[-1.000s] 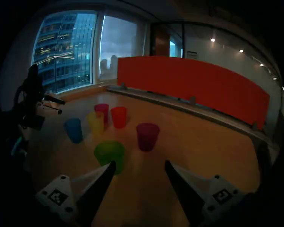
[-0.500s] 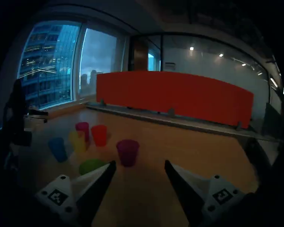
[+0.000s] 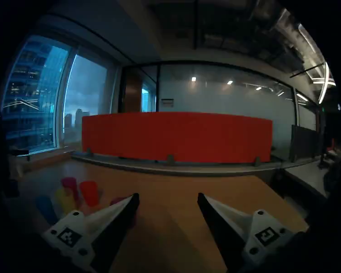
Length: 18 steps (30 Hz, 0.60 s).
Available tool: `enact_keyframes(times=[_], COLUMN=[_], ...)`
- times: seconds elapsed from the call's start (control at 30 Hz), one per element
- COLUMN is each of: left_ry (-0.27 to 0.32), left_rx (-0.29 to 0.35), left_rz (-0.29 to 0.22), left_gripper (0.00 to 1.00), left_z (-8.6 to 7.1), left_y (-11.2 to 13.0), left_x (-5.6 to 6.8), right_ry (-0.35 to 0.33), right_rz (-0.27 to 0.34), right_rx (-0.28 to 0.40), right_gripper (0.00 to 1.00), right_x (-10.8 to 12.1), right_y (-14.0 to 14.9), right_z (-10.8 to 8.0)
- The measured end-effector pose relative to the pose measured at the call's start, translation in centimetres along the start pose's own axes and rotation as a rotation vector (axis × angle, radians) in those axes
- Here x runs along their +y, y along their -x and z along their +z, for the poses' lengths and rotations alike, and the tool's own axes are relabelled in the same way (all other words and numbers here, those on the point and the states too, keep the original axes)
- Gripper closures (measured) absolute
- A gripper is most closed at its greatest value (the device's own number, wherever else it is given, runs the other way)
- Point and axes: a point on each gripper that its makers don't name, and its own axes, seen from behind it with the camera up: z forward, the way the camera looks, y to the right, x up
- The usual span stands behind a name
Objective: Pour water
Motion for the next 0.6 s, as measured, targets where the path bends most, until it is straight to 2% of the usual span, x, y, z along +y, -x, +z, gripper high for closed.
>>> enact_keyframes(times=[0.1,0.4,0.5,0.6], left_ry=[-0.02,-0.022,-0.017,-0.036], left_rx=[0.031,0.098,0.098,0.106], left_rz=[-0.021,-0.077,-0.09,-0.084], left_gripper=[0.02,0.02,0.02,0.02], left_z=[-0.1,0.7,0.9,1.0], left_y=[-0.8,-1.8,-1.7,-1.7], left_x=[-0.3,0.3,0.4,-0.2], right_ry=[0.032,0.158,0.173,0.184], right_rz=[0.0,0.008,0.005,0.006], right_rx=[0.03,0.125,0.132,0.134], right_gripper=[0.01,0.01,0.01,0.01], right_x=[0.2,1.4,1.7,2.0], right_y=[-0.7,-3.1,-3.3,-3.4], right_z=[0.1,-0.1,-0.3,-0.5])
